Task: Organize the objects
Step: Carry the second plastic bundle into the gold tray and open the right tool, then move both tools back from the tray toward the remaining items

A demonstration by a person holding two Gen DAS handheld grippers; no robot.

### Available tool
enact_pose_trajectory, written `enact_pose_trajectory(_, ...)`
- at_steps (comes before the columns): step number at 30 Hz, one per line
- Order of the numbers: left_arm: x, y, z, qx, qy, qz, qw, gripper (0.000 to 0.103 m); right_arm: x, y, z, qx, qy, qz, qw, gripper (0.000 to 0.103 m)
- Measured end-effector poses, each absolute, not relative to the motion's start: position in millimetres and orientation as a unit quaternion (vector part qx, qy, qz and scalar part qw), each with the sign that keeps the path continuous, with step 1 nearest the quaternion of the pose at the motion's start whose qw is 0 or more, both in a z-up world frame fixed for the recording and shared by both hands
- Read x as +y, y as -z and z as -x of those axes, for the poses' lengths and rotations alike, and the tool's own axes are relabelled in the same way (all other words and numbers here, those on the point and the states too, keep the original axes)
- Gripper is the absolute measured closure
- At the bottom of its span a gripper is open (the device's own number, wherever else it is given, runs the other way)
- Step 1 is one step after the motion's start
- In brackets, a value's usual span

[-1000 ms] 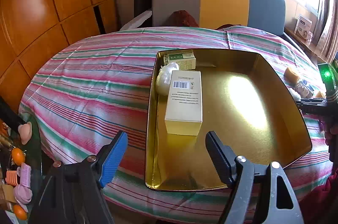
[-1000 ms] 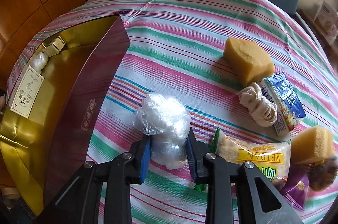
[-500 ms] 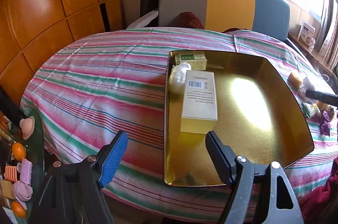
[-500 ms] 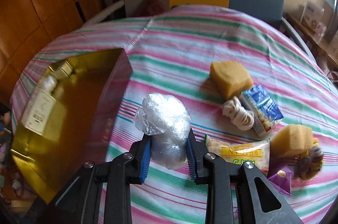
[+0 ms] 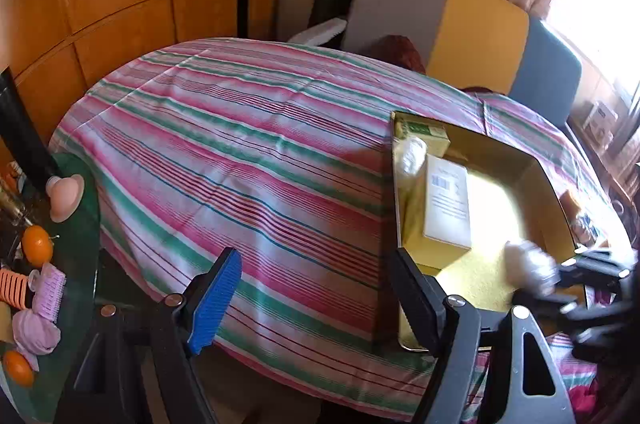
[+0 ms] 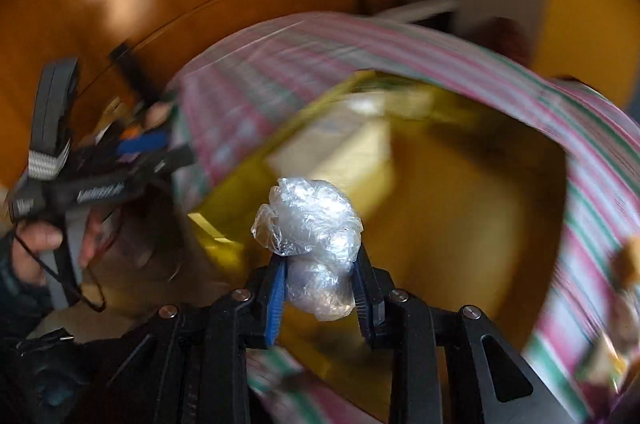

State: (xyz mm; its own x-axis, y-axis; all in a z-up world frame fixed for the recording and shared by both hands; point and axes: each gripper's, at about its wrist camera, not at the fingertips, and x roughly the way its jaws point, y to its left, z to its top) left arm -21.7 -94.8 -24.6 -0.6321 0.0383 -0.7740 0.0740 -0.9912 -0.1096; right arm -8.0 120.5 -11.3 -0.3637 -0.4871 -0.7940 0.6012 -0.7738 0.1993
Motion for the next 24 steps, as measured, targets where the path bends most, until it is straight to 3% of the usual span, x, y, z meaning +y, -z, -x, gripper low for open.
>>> enact_pose_trajectory(6,-98.8,30.5,21.1,0.069,0.899,-0.432,0.009,0.026,58.1,45.9,27.4,0.067,0.787,-0.492,0.366,0.07)
enact_pose_trajectory(10,-101.5,36.1,23.6,0.075,0.896,-0.438,0.005,0.026,50.1,66.7,35.2,0.053,0.776,-0.517,0.356,0.062)
enact_pose_trajectory(12,-102.4,39.5,24.2,0.079,0.894,-0.441,0.005,0.026,53.9,67.7,33.9,0.043,0.776,-0.516,0.359,0.048)
enact_pose_trajectory(13,-102.7,40.7,24.2,0.08,0.894,-0.442,0.004,0.026,56.0,67.1,32.9,0.038,0.777,-0.515,0.36,0.035)
enact_pose_trajectory(16,-103.0,41.7,23.7,0.086,0.894,-0.44,0.001,0.026,65.2,59.1,26.4,0.025,0.785,-0.506,0.358,0.03)
enact_pose_trajectory(22,-97.4,41.5,23.1,0.093,0.893,-0.44,-0.021,0.026,91.0,29.9,15.4,0.009,0.81,-0.472,0.349,0.002)
enact_pose_trajectory(24,-93.3,42.0,23.5,0.096,0.891,-0.443,-0.031,0.026,107.4,16.5,10.4,0.002,0.823,-0.455,0.341,0.0)
